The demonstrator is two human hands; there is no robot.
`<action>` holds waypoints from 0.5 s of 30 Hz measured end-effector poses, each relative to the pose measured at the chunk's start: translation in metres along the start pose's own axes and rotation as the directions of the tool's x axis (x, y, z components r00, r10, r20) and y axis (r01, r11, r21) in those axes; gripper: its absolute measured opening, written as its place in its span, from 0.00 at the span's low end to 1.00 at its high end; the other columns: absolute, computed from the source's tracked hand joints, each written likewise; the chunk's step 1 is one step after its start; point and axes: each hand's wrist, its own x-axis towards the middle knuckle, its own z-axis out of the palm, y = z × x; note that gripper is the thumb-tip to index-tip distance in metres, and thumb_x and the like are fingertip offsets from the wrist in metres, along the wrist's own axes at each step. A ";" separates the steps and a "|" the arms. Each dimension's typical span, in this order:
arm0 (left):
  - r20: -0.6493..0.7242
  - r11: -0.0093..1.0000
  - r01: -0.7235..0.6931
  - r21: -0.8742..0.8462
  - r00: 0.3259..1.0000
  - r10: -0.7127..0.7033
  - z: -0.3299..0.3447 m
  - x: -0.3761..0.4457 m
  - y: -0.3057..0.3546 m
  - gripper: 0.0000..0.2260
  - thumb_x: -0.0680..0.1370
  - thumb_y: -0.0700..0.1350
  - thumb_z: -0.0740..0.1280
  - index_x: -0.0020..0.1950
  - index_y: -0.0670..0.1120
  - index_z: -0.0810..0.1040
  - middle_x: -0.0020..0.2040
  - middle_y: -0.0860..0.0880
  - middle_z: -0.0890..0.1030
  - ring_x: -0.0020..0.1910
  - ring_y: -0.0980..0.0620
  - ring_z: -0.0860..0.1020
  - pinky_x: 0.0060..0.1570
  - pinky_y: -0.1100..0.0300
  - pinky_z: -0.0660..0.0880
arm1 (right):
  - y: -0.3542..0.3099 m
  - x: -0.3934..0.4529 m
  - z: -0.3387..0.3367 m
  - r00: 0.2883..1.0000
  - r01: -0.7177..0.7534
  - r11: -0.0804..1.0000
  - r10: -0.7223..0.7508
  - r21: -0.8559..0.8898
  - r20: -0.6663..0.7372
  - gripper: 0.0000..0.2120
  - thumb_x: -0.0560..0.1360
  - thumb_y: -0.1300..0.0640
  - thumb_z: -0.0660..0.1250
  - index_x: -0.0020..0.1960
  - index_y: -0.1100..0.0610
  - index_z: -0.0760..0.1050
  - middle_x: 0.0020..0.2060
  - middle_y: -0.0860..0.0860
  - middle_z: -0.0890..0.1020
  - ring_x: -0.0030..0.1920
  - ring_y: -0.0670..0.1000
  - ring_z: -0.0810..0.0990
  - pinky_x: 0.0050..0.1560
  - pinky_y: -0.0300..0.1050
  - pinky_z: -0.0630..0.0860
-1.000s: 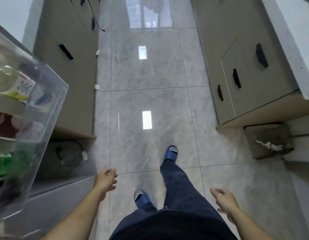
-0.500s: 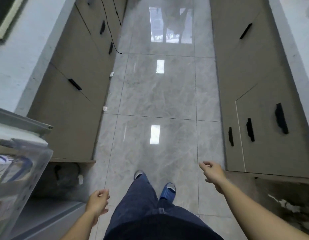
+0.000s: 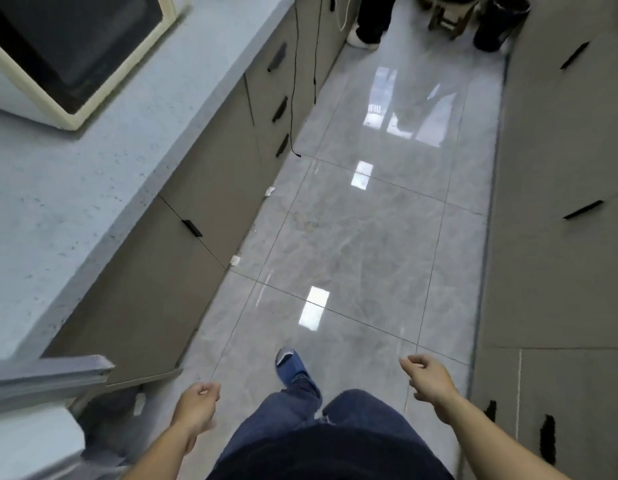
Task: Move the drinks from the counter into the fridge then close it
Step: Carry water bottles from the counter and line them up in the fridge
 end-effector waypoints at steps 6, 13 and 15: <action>-0.056 0.981 -0.057 -0.186 0.997 0.048 0.008 0.020 0.104 0.09 0.80 0.49 0.63 0.48 0.47 0.80 0.48 0.47 0.81 0.42 0.50 0.78 0.34 0.59 0.76 | -0.085 0.058 -0.006 0.997 0.022 0.988 -0.010 -0.150 0.082 0.15 0.78 0.49 0.68 0.58 0.59 0.76 0.42 0.53 0.78 0.38 0.53 0.74 0.36 0.44 0.72; -0.176 0.930 -0.012 -0.368 0.983 -0.057 0.014 0.015 0.158 0.10 0.81 0.51 0.63 0.57 0.47 0.78 0.52 0.47 0.80 0.48 0.50 0.79 0.36 0.60 0.76 | -0.193 0.138 -0.006 0.976 0.128 0.901 -0.041 -0.415 0.212 0.13 0.78 0.51 0.68 0.48 0.62 0.77 0.31 0.51 0.73 0.32 0.52 0.70 0.30 0.40 0.68; -0.234 0.908 0.018 -0.418 0.964 -0.127 0.015 0.005 0.163 0.11 0.81 0.51 0.62 0.58 0.46 0.77 0.54 0.47 0.79 0.48 0.50 0.79 0.36 0.61 0.77 | -0.235 0.155 -0.001 0.965 0.189 0.864 -0.075 -0.466 0.253 0.14 0.78 0.50 0.69 0.53 0.61 0.78 0.31 0.50 0.73 0.33 0.52 0.71 0.32 0.41 0.70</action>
